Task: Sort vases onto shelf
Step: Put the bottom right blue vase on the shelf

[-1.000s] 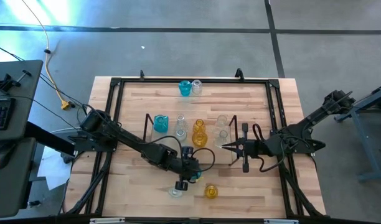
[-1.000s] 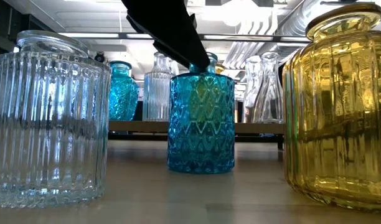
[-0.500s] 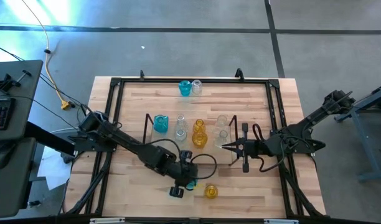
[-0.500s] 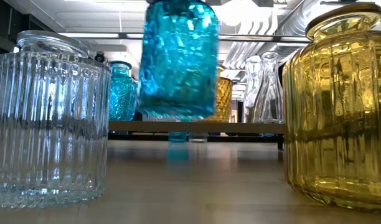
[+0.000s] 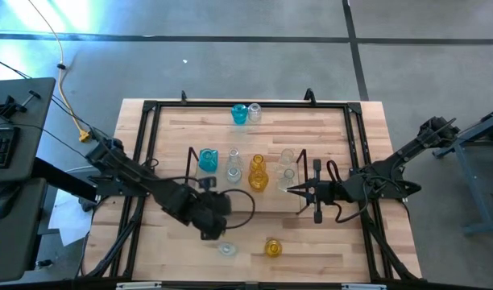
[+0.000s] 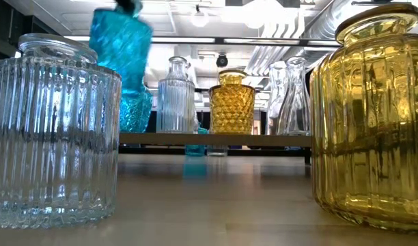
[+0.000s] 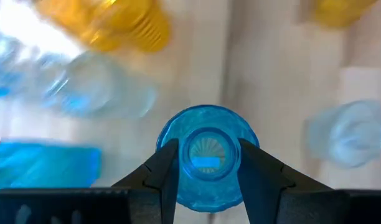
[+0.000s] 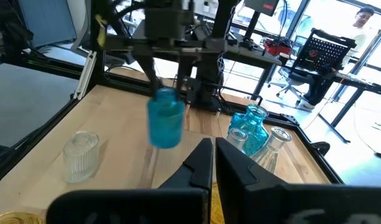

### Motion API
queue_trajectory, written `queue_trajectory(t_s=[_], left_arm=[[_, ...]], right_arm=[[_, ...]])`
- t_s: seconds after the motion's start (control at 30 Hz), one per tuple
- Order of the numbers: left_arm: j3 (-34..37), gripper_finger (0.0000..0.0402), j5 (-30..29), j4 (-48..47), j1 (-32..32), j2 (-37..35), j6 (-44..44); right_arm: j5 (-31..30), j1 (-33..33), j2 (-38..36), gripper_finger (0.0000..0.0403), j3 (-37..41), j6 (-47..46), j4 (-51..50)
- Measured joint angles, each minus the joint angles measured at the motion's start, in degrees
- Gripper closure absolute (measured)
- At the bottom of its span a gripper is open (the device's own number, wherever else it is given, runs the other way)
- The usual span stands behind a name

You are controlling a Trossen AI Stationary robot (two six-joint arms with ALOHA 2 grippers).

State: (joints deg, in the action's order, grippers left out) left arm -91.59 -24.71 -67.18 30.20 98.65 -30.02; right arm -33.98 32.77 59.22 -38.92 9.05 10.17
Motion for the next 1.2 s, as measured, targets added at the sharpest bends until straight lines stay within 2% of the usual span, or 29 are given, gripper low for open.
queue_trajectory(t_s=[0.1,0.2,0.7,0.8,1.2], left_arm=[[0.27,0.0283,-3.06,-4.66,0.0,-0.26,-2.83],[2.36,0.0283,-4.46,-4.87,-0.62,-0.29,-3.85],[17.69,0.0283,-3.91,3.63,-6.21,-9.5,-7.37],[19.08,0.0283,-2.33,5.39,-7.38,-10.38,-6.64],[21.11,0.0267,-2.84,6.94,-8.92,-11.19,-4.81]], right_arm=[[0.0,-0.01,0.0,0.0403,0.0,-0.01,0.0],[0.0,0.01,0.0,0.0403,0.0,-0.18,0.0],[0.07,0.01,0.01,0.0403,0.0,-0.2,0.08],[0.07,0.03,0.02,0.0403,0.0,-0.2,0.22],[0.07,0.03,0.02,0.0403,0.0,-0.2,0.07]])
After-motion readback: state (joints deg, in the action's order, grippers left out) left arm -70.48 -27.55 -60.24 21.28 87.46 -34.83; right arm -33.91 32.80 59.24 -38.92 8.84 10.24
